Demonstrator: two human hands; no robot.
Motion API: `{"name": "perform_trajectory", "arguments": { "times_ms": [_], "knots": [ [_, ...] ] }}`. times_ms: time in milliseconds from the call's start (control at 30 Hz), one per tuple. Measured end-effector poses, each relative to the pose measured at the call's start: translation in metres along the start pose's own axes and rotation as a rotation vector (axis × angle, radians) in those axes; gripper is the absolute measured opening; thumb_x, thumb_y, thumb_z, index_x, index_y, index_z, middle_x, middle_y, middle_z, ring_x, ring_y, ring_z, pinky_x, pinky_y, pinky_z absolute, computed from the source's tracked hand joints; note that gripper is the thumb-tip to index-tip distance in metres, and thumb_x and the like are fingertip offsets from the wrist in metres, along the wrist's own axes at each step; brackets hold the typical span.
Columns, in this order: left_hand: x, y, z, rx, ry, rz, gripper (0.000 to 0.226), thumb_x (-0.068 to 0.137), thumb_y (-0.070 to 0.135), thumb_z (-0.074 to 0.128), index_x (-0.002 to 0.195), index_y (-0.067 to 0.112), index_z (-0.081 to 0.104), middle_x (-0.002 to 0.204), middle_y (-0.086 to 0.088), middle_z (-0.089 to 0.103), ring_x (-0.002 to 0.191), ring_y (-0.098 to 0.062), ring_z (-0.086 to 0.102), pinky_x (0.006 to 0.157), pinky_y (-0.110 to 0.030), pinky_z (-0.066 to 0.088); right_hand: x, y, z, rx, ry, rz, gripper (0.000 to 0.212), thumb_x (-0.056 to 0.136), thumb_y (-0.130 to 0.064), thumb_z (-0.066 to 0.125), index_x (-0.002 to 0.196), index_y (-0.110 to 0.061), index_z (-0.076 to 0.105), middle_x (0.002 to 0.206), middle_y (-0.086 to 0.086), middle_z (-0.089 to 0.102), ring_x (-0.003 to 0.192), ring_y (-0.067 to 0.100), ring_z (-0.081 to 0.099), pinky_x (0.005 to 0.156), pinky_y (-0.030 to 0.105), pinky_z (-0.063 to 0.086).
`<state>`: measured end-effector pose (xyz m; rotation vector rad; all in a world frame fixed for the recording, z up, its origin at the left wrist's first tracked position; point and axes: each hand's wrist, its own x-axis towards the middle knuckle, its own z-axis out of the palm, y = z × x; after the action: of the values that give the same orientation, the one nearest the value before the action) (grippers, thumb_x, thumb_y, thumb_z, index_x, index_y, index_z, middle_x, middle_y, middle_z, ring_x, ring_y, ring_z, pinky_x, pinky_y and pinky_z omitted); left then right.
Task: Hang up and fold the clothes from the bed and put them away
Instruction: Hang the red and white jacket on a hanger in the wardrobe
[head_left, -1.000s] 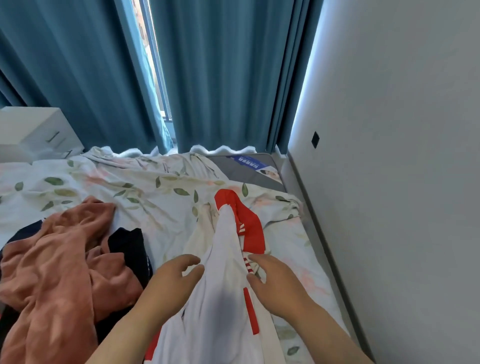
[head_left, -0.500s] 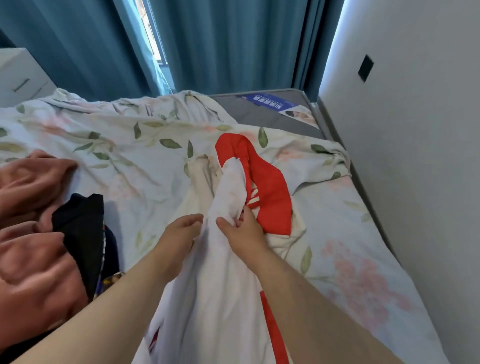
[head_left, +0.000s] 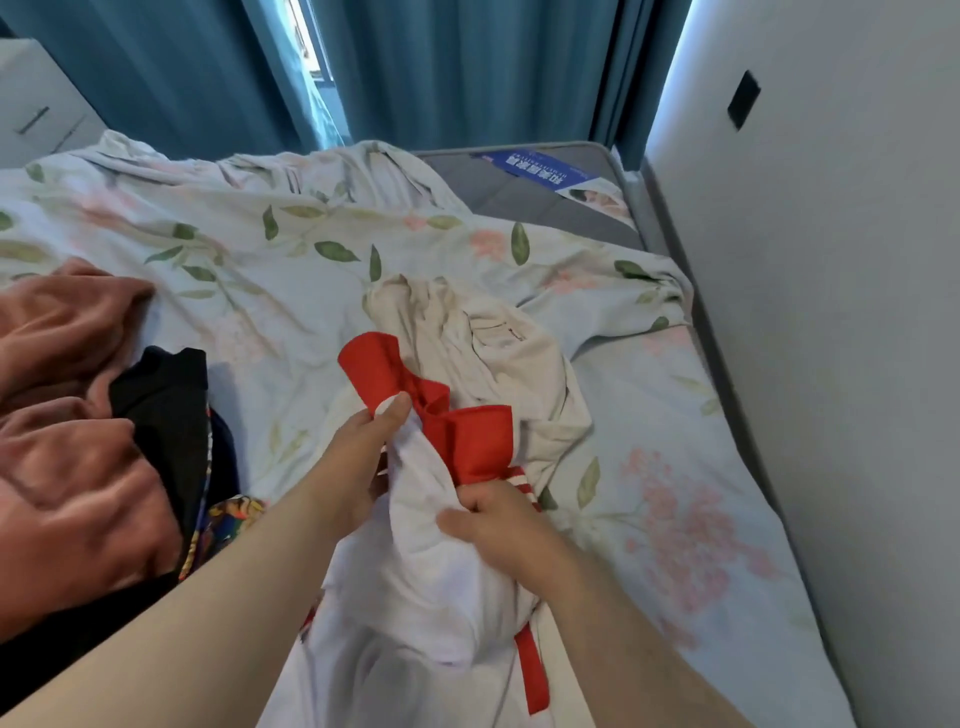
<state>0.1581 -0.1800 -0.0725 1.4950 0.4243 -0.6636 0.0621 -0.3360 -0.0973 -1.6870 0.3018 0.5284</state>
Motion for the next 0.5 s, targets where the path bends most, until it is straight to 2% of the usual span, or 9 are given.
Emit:
{"name": "perform_trajectory", "arguments": {
  "times_ms": [33, 100, 200, 267, 367, 400, 433, 467, 500],
  "knots": [
    [-0.007, -0.002, 0.005, -0.034, 0.000, -0.008, 0.054, 0.072, 0.051, 0.081, 0.108, 0.014, 0.066, 0.095, -0.011, 0.074, 0.086, -0.024, 0.074, 0.070, -0.038, 0.060, -0.018, 0.001, 0.003, -0.039, -0.028, 0.001, 0.039, 0.087, -0.024, 0.067, 0.053, -0.024, 0.048, 0.054, -0.014, 0.043, 0.050, 0.002, 0.039, 0.049, 0.020, 0.031],
    [-0.027, -0.009, 0.011, -0.077, -0.001, -0.031, 0.034, 0.088, 0.017, 0.073, 0.118, 0.006, 0.062, 0.108, -0.023, 0.071, 0.097, -0.036, 0.071, 0.084, -0.051, 0.059, -0.050, -0.001, 0.010, -0.103, -0.083, 0.005, 0.043, 0.090, -0.023, 0.066, 0.050, -0.028, 0.051, 0.050, -0.017, 0.043, 0.047, -0.002, 0.039, 0.047, 0.015, 0.032],
    [-0.063, -0.015, 0.009, -0.208, -0.061, -0.121, 0.032, 0.092, 0.000, 0.057, 0.124, 0.003, 0.060, 0.118, -0.028, 0.066, 0.107, -0.045, 0.065, 0.096, -0.063, 0.049, -0.089, -0.017, 0.015, -0.109, -0.097, -0.045, 0.038, 0.088, -0.030, 0.065, 0.053, -0.027, 0.052, 0.053, -0.014, 0.046, 0.051, 0.001, 0.041, 0.052, 0.016, 0.033],
    [-0.085, -0.011, 0.001, -0.318, -0.085, -0.154, 0.036, 0.093, -0.001, 0.053, 0.128, 0.004, 0.059, 0.122, -0.028, 0.065, 0.110, -0.045, 0.064, 0.096, -0.064, 0.048, -0.105, -0.027, 0.016, -0.011, 0.087, -0.114, 0.022, 0.084, -0.037, 0.063, 0.063, -0.032, 0.067, 0.063, -0.015, 0.063, 0.061, 0.000, 0.055, 0.059, 0.012, 0.040],
    [-0.122, 0.000, -0.015, -0.401, -0.129, -0.158, 0.033, 0.088, -0.002, 0.055, 0.118, 0.005, 0.068, 0.121, -0.029, 0.065, 0.111, -0.049, 0.062, 0.087, -0.062, 0.054, -0.120, -0.040, 0.019, 0.083, 0.601, -0.139, 0.008, 0.086, -0.035, 0.070, 0.086, -0.043, 0.070, 0.087, -0.020, 0.069, 0.080, -0.001, 0.065, 0.068, 0.016, 0.050],
    [-0.135, 0.004, -0.022, -0.409, -0.147, -0.149, 0.032, 0.084, -0.002, 0.058, 0.111, 0.005, 0.072, 0.119, -0.029, 0.066, 0.110, -0.049, 0.063, 0.082, -0.060, 0.056, -0.125, -0.047, 0.023, 0.106, 0.697, -0.110, 0.023, 0.084, -0.035, 0.074, 0.102, -0.046, 0.065, 0.104, -0.025, 0.063, 0.091, -0.002, 0.062, 0.076, 0.021, 0.053],
    [-0.148, 0.009, -0.029, -0.412, -0.173, -0.134, 0.033, 0.079, 0.000, 0.060, 0.109, 0.004, 0.073, 0.118, -0.029, 0.067, 0.107, -0.048, 0.065, 0.079, -0.058, 0.057, -0.127, -0.054, 0.028, 0.125, 0.712, -0.082, 0.051, 0.079, -0.037, 0.078, 0.123, -0.046, 0.054, 0.118, -0.028, 0.053, 0.103, -0.002, 0.058, 0.085, 0.025, 0.054],
    [-0.161, 0.012, -0.036, -0.413, -0.199, -0.114, 0.036, 0.076, 0.001, 0.062, 0.111, 0.002, 0.072, 0.117, -0.029, 0.067, 0.104, -0.047, 0.067, 0.077, -0.056, 0.057, -0.130, -0.060, 0.032, 0.162, 0.645, -0.069, 0.074, 0.075, -0.037, 0.082, 0.138, -0.041, 0.043, 0.126, -0.030, 0.048, 0.111, -0.004, 0.054, 0.092, 0.024, 0.052],
    [-0.173, 0.015, -0.044, -0.416, -0.217, -0.092, 0.042, 0.074, 0.001, 0.063, 0.115, 0.000, 0.069, 0.117, -0.029, 0.067, 0.102, -0.046, 0.068, 0.077, -0.055, 0.057, -0.133, -0.068, 0.037, 0.175, 0.526, -0.093, 0.084, 0.073, -0.031, 0.084, 0.143, -0.039, 0.039, 0.126, -0.037, 0.049, 0.112, -0.010, 0.054, 0.093, 0.016, 0.050]
  ]
}}
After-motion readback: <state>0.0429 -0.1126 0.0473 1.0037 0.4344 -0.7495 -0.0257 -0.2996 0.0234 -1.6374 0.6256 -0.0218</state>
